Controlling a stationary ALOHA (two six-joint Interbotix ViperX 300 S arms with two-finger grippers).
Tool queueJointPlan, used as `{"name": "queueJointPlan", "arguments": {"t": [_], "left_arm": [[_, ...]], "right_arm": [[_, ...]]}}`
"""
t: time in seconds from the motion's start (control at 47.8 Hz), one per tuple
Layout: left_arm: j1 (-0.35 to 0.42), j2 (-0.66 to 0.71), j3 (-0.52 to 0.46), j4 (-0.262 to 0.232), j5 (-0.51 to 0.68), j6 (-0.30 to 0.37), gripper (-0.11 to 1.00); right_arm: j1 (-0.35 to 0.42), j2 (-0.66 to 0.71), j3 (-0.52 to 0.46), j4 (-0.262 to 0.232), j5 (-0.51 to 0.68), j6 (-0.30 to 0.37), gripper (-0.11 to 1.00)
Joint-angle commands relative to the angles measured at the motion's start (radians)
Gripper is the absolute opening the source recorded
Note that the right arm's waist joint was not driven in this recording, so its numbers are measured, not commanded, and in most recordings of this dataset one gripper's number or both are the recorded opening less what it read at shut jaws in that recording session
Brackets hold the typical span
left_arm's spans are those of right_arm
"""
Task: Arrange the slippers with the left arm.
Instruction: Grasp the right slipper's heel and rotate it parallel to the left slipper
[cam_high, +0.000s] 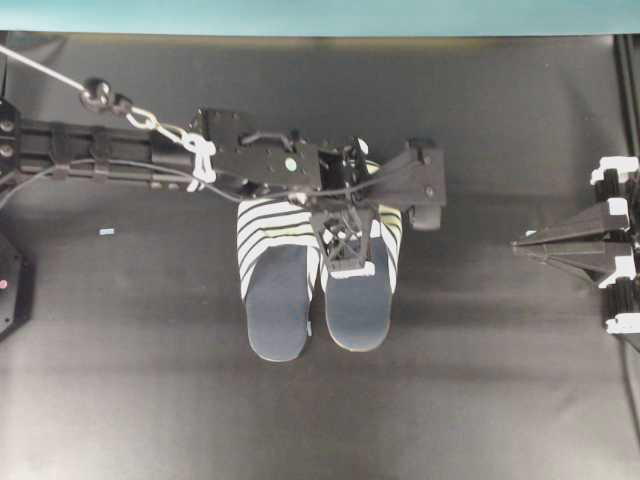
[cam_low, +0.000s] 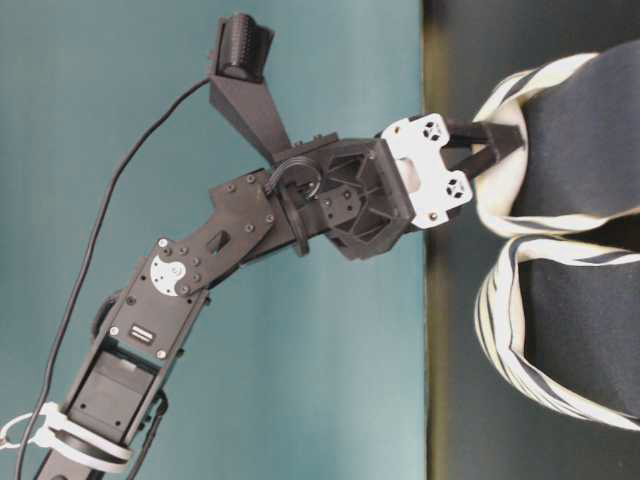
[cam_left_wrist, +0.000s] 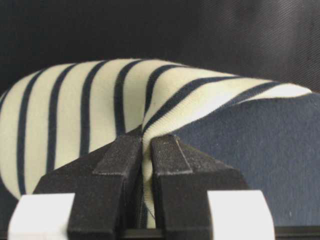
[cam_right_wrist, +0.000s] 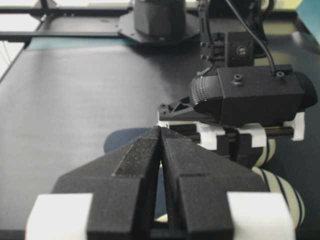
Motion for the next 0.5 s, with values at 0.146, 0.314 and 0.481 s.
{"name": "queueJointPlan", "arguments": {"t": [0.146,0.314,0.481], "left_arm": [[-0.009,-0.005,0.012,0.003,-0.017,0.005,0.01],[-0.015,-0.003,0.015,0.003,-0.04,0.002,0.04],[-0.017,-0.006,0.018,0.003,-0.043,-0.005,0.39]], "right_arm": [[0.0,0.005,-0.005,0.003,-0.011,0.005,0.0],[0.002,0.005,-0.003,0.003,-0.011,0.005,0.0],[0.0,0.005,-0.005,0.003,-0.011,0.005,0.0]]}}
